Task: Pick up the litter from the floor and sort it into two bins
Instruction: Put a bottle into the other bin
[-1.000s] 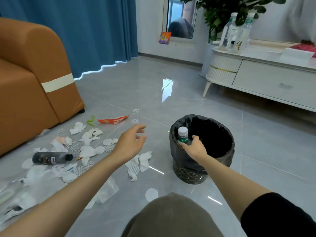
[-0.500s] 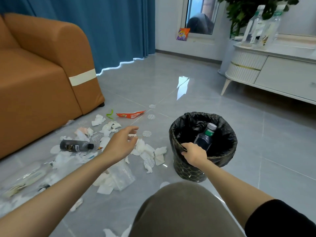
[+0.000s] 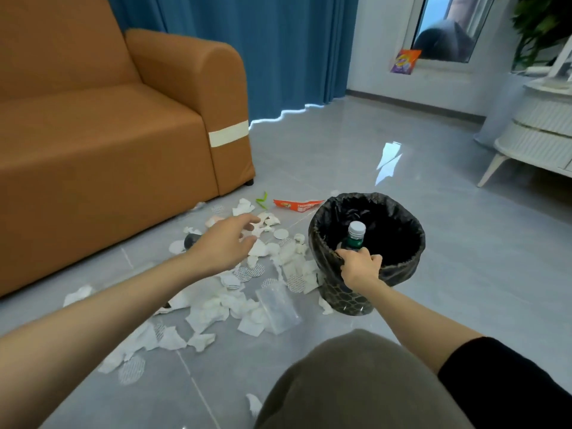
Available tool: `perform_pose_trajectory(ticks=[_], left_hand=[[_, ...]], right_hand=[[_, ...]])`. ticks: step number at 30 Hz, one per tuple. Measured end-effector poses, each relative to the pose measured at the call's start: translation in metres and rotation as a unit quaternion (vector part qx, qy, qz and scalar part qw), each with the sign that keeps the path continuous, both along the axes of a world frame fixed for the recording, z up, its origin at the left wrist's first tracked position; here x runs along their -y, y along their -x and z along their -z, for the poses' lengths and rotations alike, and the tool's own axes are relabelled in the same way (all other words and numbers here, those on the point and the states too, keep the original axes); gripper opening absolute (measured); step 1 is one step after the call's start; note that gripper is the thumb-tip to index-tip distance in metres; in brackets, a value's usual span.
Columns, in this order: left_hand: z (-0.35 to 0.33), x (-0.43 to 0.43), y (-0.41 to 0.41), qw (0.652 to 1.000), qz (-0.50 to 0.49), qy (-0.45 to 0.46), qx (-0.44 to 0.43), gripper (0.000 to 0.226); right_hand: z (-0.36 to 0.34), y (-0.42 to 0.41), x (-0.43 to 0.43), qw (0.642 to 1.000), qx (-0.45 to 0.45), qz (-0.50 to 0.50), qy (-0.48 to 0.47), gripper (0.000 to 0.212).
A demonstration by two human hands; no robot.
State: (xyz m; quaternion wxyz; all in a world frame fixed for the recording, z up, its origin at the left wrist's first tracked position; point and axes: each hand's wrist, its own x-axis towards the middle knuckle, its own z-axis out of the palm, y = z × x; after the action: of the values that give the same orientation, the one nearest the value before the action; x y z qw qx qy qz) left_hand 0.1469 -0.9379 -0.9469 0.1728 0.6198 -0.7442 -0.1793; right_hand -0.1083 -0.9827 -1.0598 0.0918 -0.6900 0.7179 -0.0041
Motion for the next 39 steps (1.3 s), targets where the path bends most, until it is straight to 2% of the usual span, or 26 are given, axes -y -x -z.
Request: perform_pose_trajectory(ticks=[8, 11, 14, 17, 20, 23, 27, 34, 39], left_hand=[[-0.013, -0.012, -0.034, 0.999, 0.009, 0.006, 0.033, 0.04], [-0.015, -0.02, -0.044, 0.999, 0.006, -0.005, 0.032, 0.04], [-0.021, -0.025, -0.056, 0.999, -0.01, -0.008, 0.036, 0.04], [-0.023, -0.03, -0.075, 0.999, -0.033, 0.004, 0.03, 0.041], [-0.02, -0.035, -0.09, 0.998, -0.063, -0.004, 0.011, 0.04], [-0.011, -0.041, -0.111, 0.995, -0.095, -0.001, 0.002, 0.039], [0.015, -0.05, -0.144, 0.99, -0.137, -0.016, -0.024, 0.035], [0.082, -0.069, -0.19, 0.969, -0.217, -0.074, -0.091, 0.038], [0.137, -0.081, -0.215, 0.953, -0.254, -0.108, -0.127, 0.037]], right_hand=[[-0.005, -0.048, -0.008, 0.994, 0.039, -0.101, -0.035, 0.037], [-0.007, -0.069, -0.017, 0.992, 0.054, -0.11, -0.034, 0.045], [-0.012, -0.097, -0.029, 0.991, 0.061, -0.108, 0.044, 0.057], [-0.02, -0.127, -0.032, 0.975, 0.079, -0.15, 0.144, 0.053], [-0.023, -0.153, -0.033, 0.955, 0.115, -0.215, 0.169, 0.047], [-0.02, -0.181, -0.036, 0.944, 0.157, -0.25, 0.145, 0.04], [0.001, -0.21, -0.044, 0.944, 0.208, -0.247, 0.073, 0.036], [0.059, -0.246, -0.05, 0.948, 0.184, -0.253, -0.06, 0.035], [0.105, -0.275, -0.064, 0.926, 0.18, -0.294, -0.155, 0.033]])
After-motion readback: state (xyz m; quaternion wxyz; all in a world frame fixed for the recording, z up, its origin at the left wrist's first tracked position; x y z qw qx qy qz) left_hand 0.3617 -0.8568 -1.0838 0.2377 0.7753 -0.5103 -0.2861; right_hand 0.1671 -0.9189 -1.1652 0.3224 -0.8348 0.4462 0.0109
